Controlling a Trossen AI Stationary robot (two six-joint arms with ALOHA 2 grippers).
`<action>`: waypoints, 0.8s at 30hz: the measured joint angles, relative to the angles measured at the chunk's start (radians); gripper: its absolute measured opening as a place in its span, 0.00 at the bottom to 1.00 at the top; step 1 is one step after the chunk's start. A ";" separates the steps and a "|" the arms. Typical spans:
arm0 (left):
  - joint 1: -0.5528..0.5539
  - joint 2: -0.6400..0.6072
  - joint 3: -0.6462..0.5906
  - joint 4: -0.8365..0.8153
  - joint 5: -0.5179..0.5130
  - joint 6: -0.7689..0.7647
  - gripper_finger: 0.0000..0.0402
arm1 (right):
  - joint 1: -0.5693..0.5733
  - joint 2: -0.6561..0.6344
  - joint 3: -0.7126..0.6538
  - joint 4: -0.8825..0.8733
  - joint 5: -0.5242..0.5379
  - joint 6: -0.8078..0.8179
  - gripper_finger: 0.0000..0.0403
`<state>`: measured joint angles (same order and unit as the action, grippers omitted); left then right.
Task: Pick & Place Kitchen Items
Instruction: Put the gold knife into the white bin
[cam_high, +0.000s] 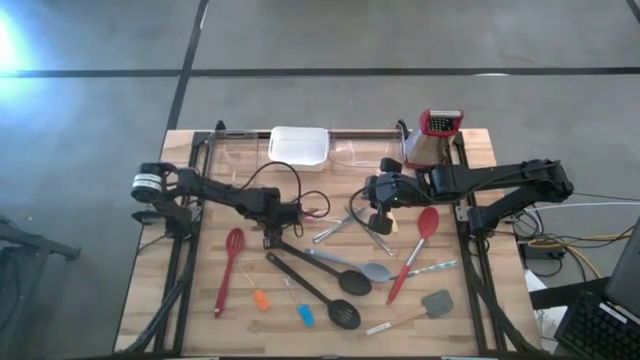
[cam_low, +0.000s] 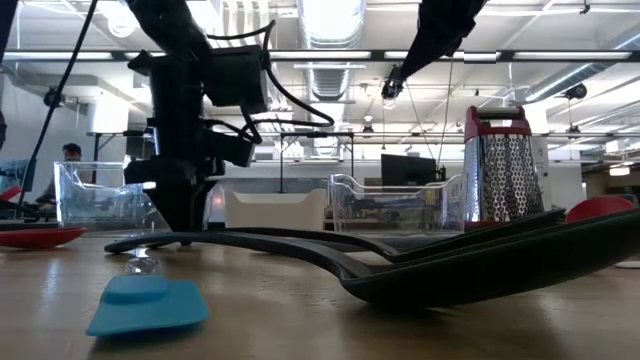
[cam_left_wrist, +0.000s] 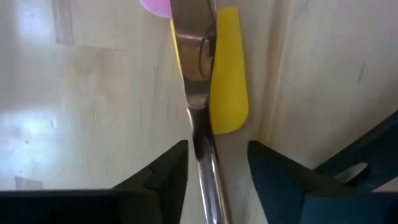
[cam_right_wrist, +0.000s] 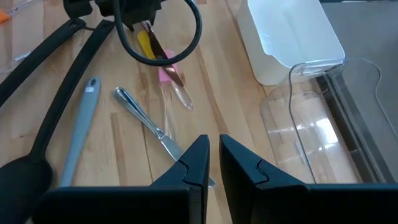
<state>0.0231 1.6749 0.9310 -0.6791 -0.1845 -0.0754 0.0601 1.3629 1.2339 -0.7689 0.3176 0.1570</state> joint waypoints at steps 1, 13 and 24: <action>0.000 0.000 0.000 0.000 0.002 0.004 0.38 | 0.000 0.000 0.000 0.000 0.000 0.000 0.08; 0.001 -0.011 -0.003 -0.002 0.014 0.054 0.10 | 0.000 0.000 0.000 0.000 0.000 0.000 0.08; 0.004 -0.169 0.008 -0.080 -0.008 0.077 0.10 | 0.000 0.000 0.000 0.000 0.000 0.000 0.08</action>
<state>0.0269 1.5056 0.9388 -0.7590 -0.1921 0.0017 0.0605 1.3632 1.2339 -0.7692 0.3176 0.1566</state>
